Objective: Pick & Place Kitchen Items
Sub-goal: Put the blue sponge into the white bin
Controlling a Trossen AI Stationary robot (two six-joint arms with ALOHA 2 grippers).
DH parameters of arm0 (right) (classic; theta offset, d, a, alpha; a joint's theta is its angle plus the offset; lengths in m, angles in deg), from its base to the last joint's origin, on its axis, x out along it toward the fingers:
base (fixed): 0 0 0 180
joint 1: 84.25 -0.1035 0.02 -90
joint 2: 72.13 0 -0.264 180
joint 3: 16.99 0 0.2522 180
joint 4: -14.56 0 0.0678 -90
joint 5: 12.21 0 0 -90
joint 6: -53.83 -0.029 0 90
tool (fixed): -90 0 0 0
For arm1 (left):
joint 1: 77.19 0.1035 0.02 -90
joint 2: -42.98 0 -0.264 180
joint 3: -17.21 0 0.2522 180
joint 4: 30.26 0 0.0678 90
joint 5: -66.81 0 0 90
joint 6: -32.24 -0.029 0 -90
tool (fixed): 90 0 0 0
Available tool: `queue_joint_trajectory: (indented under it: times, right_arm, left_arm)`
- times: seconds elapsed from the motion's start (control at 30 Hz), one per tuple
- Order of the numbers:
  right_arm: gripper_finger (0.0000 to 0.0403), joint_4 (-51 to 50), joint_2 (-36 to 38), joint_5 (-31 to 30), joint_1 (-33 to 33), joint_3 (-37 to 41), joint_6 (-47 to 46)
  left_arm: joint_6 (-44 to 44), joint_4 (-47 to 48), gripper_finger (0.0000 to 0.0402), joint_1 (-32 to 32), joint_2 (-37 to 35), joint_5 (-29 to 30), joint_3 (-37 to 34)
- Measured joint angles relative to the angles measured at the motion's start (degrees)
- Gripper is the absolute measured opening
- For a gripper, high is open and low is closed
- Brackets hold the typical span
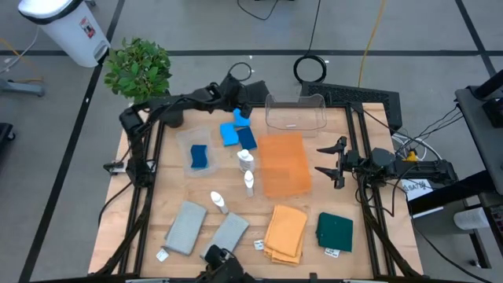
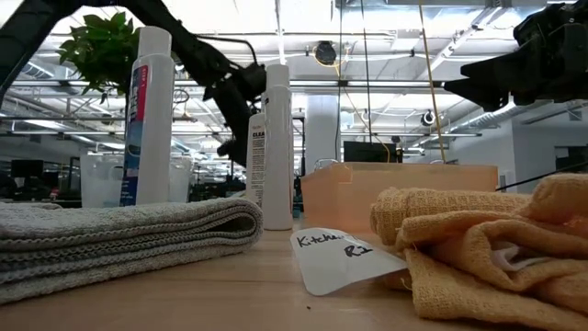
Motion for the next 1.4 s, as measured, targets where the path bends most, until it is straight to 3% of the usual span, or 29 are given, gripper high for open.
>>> queue_joint_trajectory:
  times: [0.43,0.77,1.0,1.33,1.4]
  right_arm:
    - [0.0279,0.0,0.0,0.0,0.0,0.0,0.0]
    - [0.0279,0.0,0.0,0.0,0.0,0.0,0.0]
    - [0.0279,0.0,0.0,0.0,0.0,0.0,0.0]
    - [0.0279,0.0,0.0,0.0,0.0,0.0,0.0]
    - [0.0279,0.0,0.0,0.0,0.0,0.0,0.0]
  left_arm:
    - [1.5,-0.2,0.036,-1.1,7.9,1.2,0.1]
    - [1.8,2.8,0.0347,-1.1,7.8,-0.8,0.1]
    - [1.6,3.7,0.0241,-1.1,7.8,-1.9,0.1]
    - [-3.9,3.3,0.0025,-1.0,7.8,-2.1,0.1]
    - [-5.4,3.2,0.0009,-0.9,7.9,-0.7,0.1]
